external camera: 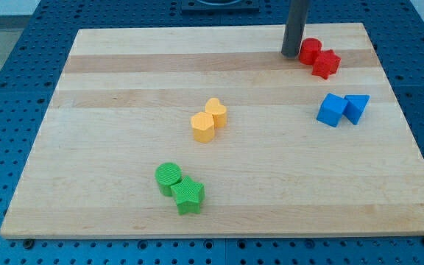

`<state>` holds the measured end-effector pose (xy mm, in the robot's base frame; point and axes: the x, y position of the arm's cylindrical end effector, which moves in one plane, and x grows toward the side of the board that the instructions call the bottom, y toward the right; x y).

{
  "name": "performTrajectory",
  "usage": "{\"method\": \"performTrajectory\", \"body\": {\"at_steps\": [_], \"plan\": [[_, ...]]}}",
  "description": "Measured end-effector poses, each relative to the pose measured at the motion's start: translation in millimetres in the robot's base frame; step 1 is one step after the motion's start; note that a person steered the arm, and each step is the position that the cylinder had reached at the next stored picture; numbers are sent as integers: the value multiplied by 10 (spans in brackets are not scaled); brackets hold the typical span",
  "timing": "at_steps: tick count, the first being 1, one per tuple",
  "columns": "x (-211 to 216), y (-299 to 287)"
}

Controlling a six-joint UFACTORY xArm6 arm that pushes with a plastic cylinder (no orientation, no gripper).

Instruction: Place the blue cube to the bottom of the red star

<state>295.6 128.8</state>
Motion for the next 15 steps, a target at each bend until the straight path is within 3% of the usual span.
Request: {"method": "performTrajectory", "body": {"at_steps": [1,4,5,7,9,10,11,12,13,15], "plan": [[1451,1],[2307,117],[2223,321],[2053,181],[924,27],[911,27],[1673,34],[2779,125],[2420,788],[2197,614]]}}
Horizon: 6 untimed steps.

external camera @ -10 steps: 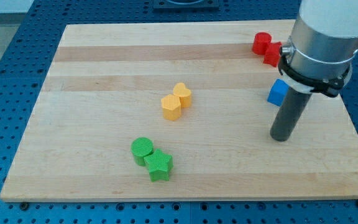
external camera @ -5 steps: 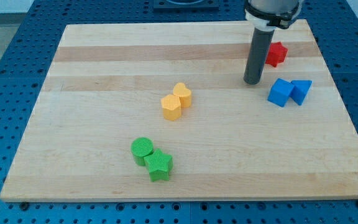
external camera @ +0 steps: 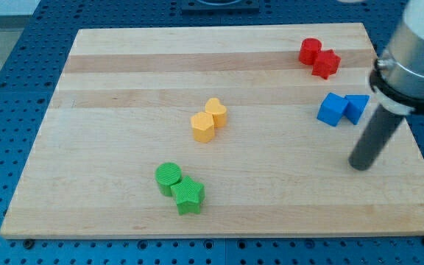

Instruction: Place the blue cube to the bottom of the red star

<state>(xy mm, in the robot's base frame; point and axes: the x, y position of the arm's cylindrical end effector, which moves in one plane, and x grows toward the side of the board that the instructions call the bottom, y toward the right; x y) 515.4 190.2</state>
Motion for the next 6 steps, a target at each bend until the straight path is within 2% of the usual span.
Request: {"method": "performTrajectory", "body": {"at_steps": [2,3,4,5,6], "plan": [[-569,-520],[-1141,-632],[-1467,-654],[-334,-677],[200,-676]]}}
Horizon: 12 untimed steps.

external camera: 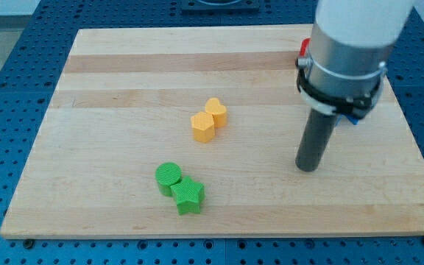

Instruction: Place the blue cube to the bottom of the red star

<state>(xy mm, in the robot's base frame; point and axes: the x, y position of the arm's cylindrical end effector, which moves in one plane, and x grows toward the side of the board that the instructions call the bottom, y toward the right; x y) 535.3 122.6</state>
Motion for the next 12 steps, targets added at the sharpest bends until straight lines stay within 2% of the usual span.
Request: {"method": "performTrajectory", "body": {"at_steps": [2,3,6,7,8,9,10,11,12], "plan": [[-220,681],[-333,680],[-1620,234],[-1840,161],[-1602,104],[-481,127],[149,938],[-298,1406],[-480,1398]]}}
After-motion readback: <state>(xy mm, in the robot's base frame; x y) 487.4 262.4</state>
